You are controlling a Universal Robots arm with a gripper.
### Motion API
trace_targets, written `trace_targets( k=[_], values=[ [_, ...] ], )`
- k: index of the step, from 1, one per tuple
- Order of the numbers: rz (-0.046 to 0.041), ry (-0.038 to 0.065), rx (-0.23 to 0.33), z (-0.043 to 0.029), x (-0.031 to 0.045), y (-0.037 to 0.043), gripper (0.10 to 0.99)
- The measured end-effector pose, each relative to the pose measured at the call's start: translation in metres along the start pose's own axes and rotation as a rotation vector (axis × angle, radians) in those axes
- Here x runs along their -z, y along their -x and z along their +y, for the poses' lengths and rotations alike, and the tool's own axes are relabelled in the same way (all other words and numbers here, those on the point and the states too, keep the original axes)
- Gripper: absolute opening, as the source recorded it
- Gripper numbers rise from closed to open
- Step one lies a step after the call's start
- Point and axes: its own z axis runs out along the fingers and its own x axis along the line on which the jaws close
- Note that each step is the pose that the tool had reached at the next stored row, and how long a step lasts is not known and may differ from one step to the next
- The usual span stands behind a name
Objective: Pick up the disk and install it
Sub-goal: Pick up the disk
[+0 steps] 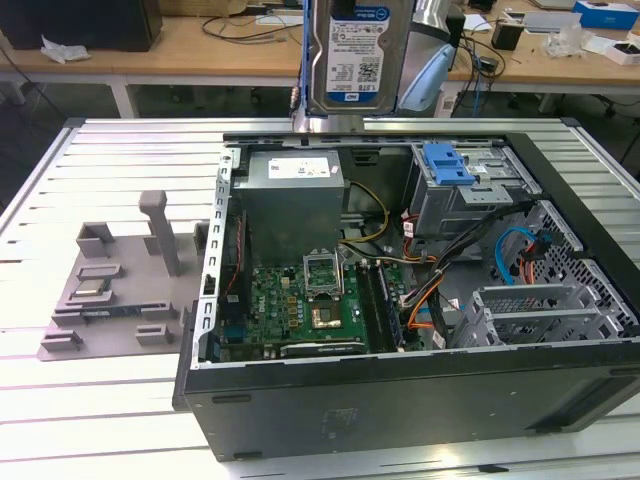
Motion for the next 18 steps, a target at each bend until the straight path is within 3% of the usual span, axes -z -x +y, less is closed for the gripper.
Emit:
trace_targets(
  k=[4, 8, 10, 18],
  values=[
    [0.0008, 0.0, 0.0, -0.0147, -0.0004, -0.0001, 0.369],
    [0.002, 0.001, 0.0, -0.0218, -0.0026, -0.0002, 0.369],
    [0.0036, 0.001, 0.0, -0.0263, -0.0089, -0.0004, 0.369],
    [0.0042, 0.001, 0.0, -0.0318, -0.0208, -0.0015, 0.369]
  ],
)
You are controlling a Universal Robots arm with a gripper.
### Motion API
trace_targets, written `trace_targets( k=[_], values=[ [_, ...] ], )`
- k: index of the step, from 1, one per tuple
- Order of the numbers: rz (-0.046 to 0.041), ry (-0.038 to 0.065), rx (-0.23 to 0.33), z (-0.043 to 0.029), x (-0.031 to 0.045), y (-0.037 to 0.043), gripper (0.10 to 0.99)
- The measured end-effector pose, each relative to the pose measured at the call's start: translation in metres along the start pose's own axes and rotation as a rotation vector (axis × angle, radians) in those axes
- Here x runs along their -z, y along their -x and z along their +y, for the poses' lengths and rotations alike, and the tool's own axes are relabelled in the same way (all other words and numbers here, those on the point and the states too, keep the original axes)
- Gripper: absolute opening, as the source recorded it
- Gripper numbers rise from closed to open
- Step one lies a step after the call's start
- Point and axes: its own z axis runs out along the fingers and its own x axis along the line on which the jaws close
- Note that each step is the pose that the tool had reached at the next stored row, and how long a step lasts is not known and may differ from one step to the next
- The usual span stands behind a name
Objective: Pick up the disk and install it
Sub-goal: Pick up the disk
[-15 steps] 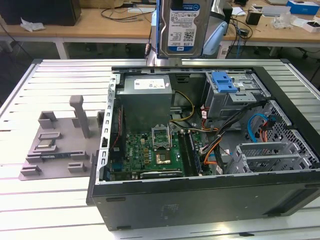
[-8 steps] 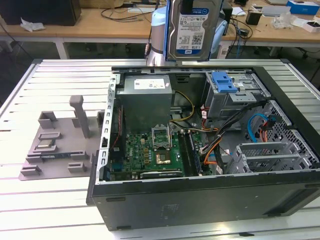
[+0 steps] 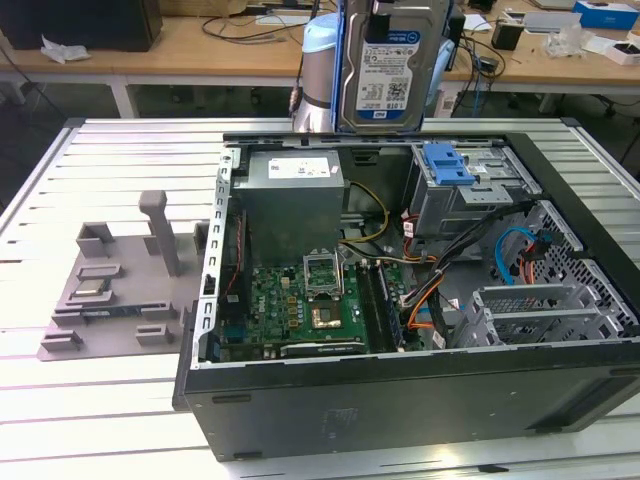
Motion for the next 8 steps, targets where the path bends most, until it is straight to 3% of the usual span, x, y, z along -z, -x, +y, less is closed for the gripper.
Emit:
trace_targets(
  k=[8],
  values=[
    [-0.0002, 0.0, 0.0, -0.002, -0.0068, -0.0073, 0.369]
  ],
)
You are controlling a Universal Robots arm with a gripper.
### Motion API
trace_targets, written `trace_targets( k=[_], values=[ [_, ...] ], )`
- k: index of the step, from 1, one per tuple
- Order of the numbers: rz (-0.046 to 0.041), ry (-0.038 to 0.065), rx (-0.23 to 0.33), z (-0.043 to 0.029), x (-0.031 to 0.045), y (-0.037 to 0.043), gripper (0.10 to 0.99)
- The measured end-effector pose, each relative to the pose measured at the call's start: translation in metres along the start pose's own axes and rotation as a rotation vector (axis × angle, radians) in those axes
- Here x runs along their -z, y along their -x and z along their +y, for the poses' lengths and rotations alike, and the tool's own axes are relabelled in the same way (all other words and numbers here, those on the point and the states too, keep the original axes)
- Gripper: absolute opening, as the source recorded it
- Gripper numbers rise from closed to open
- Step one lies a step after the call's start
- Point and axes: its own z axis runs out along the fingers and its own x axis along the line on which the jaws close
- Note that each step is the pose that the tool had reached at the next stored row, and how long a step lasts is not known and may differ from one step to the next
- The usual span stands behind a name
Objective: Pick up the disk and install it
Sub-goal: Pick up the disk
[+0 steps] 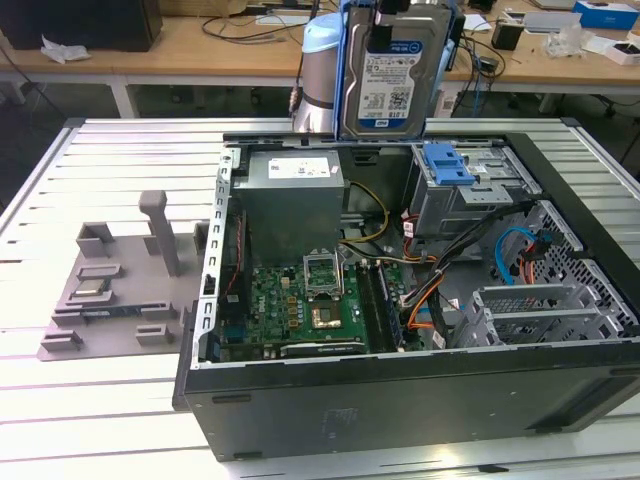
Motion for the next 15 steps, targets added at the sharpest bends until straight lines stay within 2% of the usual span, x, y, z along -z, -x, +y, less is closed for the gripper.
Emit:
trace_targets(
  k=[15],
  values=[
    [0.0001, 0.0, 0.0, 0.0005, -0.0022, -0.0361, 0.369]
  ],
)
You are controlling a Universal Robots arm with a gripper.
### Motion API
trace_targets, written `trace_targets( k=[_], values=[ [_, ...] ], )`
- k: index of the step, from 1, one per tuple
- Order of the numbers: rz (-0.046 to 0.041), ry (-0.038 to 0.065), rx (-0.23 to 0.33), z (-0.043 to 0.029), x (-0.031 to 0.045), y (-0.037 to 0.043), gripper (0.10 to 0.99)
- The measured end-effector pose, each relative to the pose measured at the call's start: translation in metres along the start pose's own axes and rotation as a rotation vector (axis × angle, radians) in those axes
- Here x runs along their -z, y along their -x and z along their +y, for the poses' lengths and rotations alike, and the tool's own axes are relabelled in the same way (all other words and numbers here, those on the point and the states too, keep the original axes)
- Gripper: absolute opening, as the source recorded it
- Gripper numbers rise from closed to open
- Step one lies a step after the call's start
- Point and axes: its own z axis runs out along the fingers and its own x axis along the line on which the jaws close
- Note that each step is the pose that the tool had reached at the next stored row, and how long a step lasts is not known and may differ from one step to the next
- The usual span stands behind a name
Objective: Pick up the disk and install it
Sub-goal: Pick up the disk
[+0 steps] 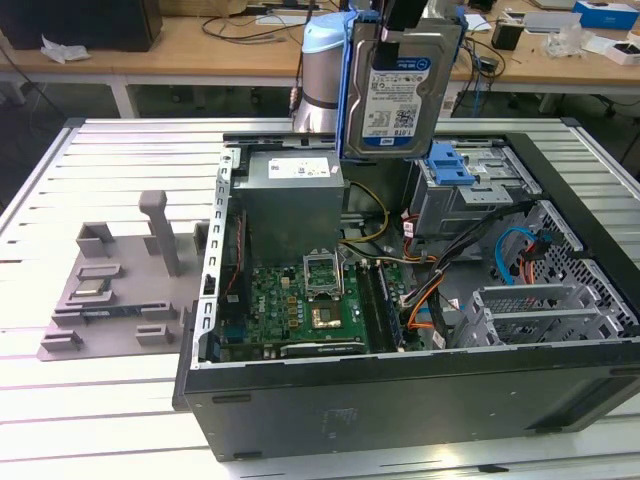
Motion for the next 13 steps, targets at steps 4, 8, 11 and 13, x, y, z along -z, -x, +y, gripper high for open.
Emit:
trace_targets(
  k=[4, 8, 11, 13],
  values=[
    [0.0001, 0.0, 0.0, 0.0002, 0.0, -0.0069, 0.369],
    [0.0, 0.0, 0.0, 0.0003, -0.0001, -0.0162, 0.369],
    [0.0, 0.0, 0.0, 0.0004, -0.0002, -0.0218, 0.369],
    [0.0001, 0.0, 0.0, 0.0005, -0.0002, -0.026, 0.369]
  ],
)
